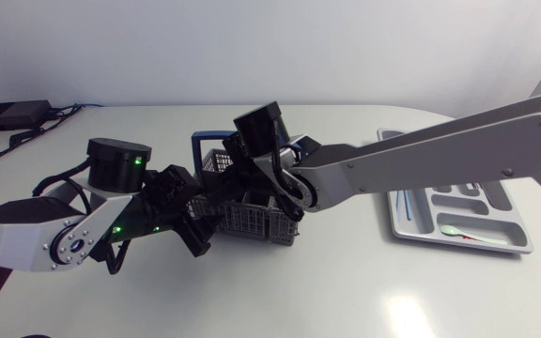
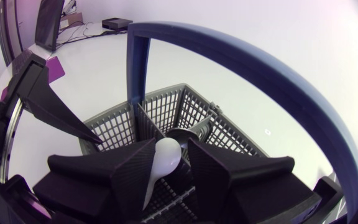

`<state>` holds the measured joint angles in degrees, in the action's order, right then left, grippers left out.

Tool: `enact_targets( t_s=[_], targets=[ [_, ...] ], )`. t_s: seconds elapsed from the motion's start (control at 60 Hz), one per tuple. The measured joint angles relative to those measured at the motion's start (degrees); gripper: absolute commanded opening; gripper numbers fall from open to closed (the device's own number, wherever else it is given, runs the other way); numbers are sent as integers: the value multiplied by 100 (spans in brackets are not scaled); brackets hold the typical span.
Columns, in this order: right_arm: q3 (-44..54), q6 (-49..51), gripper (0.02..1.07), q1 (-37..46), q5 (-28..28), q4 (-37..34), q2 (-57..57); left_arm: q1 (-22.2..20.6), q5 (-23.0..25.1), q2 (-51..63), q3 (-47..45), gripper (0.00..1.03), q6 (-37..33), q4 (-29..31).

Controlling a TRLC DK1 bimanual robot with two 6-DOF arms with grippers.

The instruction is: Unload the cutlery basket into the drawer organizer.

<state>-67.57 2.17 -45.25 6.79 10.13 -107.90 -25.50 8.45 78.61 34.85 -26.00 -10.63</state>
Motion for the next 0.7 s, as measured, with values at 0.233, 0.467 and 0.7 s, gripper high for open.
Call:
enact_targets(
  t_s=[0.233, 0.467, 0.7],
  targets=[
    [-61, 76, 32, 37, 33, 66, -179, -57, -37, 20, 0, 86, 0, -39],
    [-68, 90, 34, 74, -57, 127, -227, -74, -42, 20, 0, 86, 0, -42],
    [11, 90, 27, 42, -76, 127, -157, -72, -42, 24, 0, 86, 0, -44]
  ],
)
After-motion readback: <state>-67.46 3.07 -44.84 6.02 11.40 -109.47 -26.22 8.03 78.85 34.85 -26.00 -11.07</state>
